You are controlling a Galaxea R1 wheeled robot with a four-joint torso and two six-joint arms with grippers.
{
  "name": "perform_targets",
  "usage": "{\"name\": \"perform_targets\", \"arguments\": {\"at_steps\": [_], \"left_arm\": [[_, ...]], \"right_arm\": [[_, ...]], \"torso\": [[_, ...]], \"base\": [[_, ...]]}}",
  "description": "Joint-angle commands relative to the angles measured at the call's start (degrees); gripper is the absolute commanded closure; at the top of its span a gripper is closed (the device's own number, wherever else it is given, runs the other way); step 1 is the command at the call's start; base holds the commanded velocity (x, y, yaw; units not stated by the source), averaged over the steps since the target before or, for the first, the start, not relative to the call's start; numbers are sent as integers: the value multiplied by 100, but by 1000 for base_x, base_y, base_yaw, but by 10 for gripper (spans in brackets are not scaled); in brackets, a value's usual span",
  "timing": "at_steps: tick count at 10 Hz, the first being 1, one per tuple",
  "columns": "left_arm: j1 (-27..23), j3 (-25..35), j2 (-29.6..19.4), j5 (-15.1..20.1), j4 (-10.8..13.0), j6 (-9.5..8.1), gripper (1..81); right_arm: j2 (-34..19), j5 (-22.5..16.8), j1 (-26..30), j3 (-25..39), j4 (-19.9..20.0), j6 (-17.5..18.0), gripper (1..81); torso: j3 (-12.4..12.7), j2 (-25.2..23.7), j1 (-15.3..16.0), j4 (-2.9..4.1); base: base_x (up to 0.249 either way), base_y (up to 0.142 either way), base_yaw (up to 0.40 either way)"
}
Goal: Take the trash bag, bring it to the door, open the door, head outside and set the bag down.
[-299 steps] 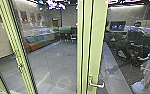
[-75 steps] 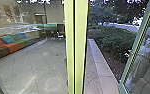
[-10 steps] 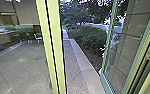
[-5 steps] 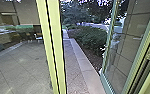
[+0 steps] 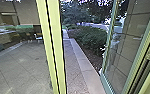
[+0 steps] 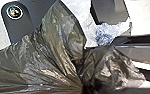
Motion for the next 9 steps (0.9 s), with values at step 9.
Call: {"name": "perform_targets", "arguments": {"at_steps": [9], "left_arm": [[-286, 4, -13, 433, -30, 5, 811]], "right_arm": [[50, -278, 180, 45, -30, -29, 10]], "torso": [[0, 2, 0, 0]], "base": [[0, -78, 0]]}}
